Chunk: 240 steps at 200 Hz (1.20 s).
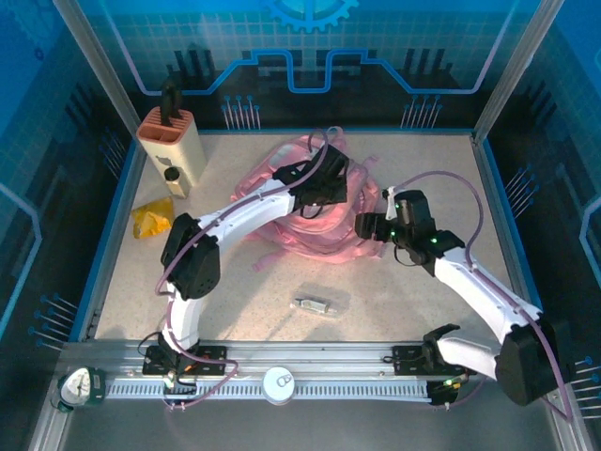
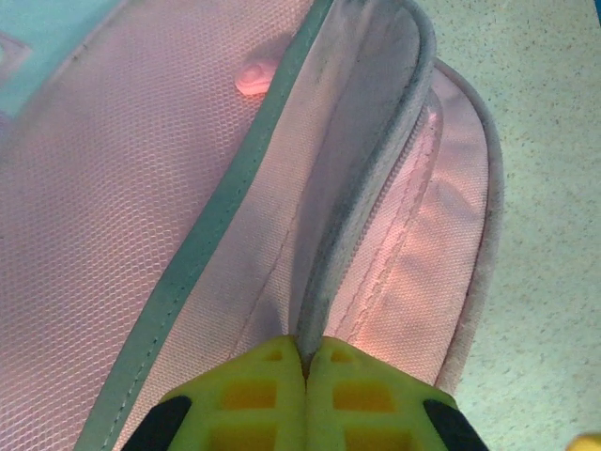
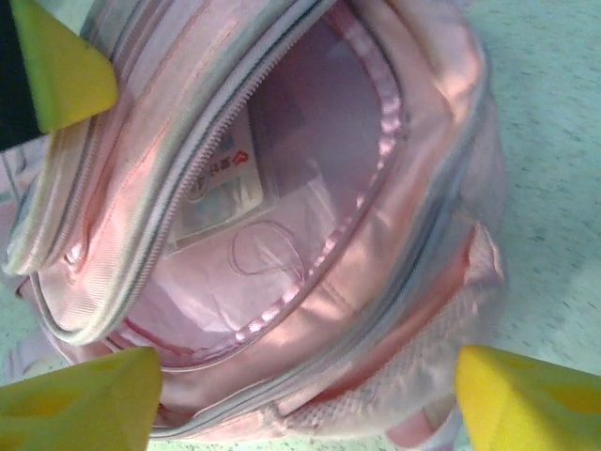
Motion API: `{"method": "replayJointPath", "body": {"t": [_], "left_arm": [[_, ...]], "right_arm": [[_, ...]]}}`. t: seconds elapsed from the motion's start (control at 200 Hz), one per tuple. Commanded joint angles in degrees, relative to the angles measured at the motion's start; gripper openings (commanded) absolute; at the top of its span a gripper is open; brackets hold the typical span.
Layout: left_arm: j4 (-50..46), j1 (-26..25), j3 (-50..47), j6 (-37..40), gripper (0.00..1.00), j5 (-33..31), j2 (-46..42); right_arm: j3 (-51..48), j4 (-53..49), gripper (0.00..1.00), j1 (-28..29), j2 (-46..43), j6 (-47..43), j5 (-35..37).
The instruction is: Pack the student bag
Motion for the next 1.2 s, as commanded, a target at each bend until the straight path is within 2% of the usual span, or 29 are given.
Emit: {"method": "replayJointPath", "body": {"t": [0.0,0.015,0.035,0.085,0.165,0.27,0.435,0.61,0.765,0.881,0.961,1.091,1.196], "left_arm": [[5.63,-1.24,1.2,-7.72,0.0,3.4,0.59],[6.22,-1.44,0.77,-7.87,0.0,3.75,0.52],[6.91,-1.61,0.23,-8.13,0.06,4.02,0.31],[8.04,-1.71,-0.94,-8.34,0.22,5.18,-0.37],[8.64,-1.61,-3.15,-7.7,0.39,6.48,-2.52],[10.66,-1.57,-9.26,-6.08,0.49,5.87,-8.91],[13.55,0.5,-25.46,-4.74,0.61,1.71,-20.82],[16.98,7.54,-42.54,-9.01,0.63,1.67,-30.96],[19.96,12.93,-50.31,-12.89,0.61,4.11,-32.84],[23.39,15.36,-52.4,-14.86,0.59,6.95,-30.43],[25.59,16.5,-52.98,-16.12,0.57,7.81,-28.44],[30.26,18.44,-51.71,-15.98,0.56,12.8,-24.44],[30.45,18.69,-49.97,-17.05,0.54,12.61,-22.45]], "right_arm": [[-1.88,-3.41,0.93,-0.65,-4.18,-1.96,3.32],[-2.17,-3.31,0.96,-0.65,-4.6,-2.1,3.31],[-2.53,-3.32,1.0,-0.72,-4.97,-2.06,3.46],[-2.69,-4.28,1.0,-0.98,-5.39,-1.94,3.82],[-3.15,-5.25,1.0,-0.99,-5.75,-1.65,3.57],[-3.58,-5.94,1.0,-1.18,-6.15,-0.98,2.01],[-3.32,-7.49,1.0,-0.79,-3.93,-1.95,0.42],[-5.07,-5.12,1.0,1.35,-4.06,-1.27,-3.62],[-2.37,-6.67,1.0,7.95,0.19,-1.81,-3.34],[-2.76,-4.19,1.0,10.89,1.71,-1.07,-3.25],[-2.8,-3.27,1.0,11.29,2.79,0.08,-3.95],[-2.96,-2.63,1.0,12.02,3.38,0.43,-4.26],[-3.32,-2.41,1.0,12.16,3.11,0.95,-3.99]]}}
